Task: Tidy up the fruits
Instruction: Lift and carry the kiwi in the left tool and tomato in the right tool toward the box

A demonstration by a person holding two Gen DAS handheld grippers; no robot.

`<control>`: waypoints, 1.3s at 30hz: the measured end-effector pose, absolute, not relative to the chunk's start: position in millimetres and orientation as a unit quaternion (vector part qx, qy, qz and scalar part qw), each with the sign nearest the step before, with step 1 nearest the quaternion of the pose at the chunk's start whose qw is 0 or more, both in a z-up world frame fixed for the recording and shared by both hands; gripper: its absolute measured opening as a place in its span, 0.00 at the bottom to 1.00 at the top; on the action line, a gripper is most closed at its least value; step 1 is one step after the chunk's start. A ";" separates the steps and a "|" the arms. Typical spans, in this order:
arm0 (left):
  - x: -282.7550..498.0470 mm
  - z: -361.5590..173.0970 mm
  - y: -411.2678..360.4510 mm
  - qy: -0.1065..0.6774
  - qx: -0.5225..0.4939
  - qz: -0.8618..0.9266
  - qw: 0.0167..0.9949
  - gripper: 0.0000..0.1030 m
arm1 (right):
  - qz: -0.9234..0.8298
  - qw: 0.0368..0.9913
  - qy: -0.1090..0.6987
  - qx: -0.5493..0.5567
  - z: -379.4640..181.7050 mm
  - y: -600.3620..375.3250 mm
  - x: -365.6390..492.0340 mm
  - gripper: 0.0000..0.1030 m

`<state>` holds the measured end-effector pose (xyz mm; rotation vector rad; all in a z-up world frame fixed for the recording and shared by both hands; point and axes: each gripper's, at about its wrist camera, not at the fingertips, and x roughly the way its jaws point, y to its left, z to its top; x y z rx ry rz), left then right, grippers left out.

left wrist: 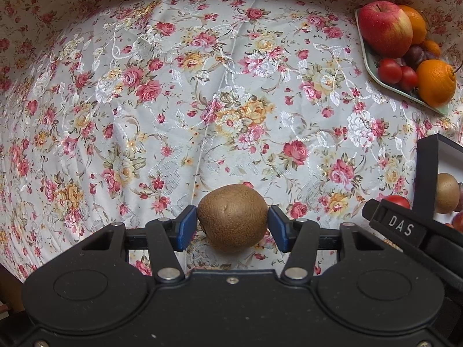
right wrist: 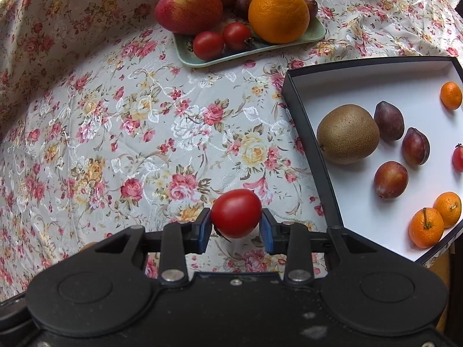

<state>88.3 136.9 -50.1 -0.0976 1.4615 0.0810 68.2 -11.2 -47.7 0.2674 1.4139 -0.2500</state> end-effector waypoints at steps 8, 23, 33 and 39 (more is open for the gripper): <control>87.4 -42.4 135.2 0.650 -0.032 0.043 0.758 0.56 | -0.108 0.772 0.616 0.114 -23.4 -20.7 65.7 0.36; 90.6 -26.0 93.8 0.633 -0.005 0.017 0.774 0.26 | -0.130 0.781 0.594 0.143 -9.0 -68.4 64.7 0.36; 97.8 -33.1 73.3 0.633 0.008 0.001 0.774 0.34 | -0.159 0.770 0.589 0.186 -3.8 -114.9 53.6 0.36; 104.0 -32.1 92.8 0.626 -0.021 0.015 0.780 0.36 | -0.149 0.771 0.582 0.210 5.5 -114.8 52.9 0.36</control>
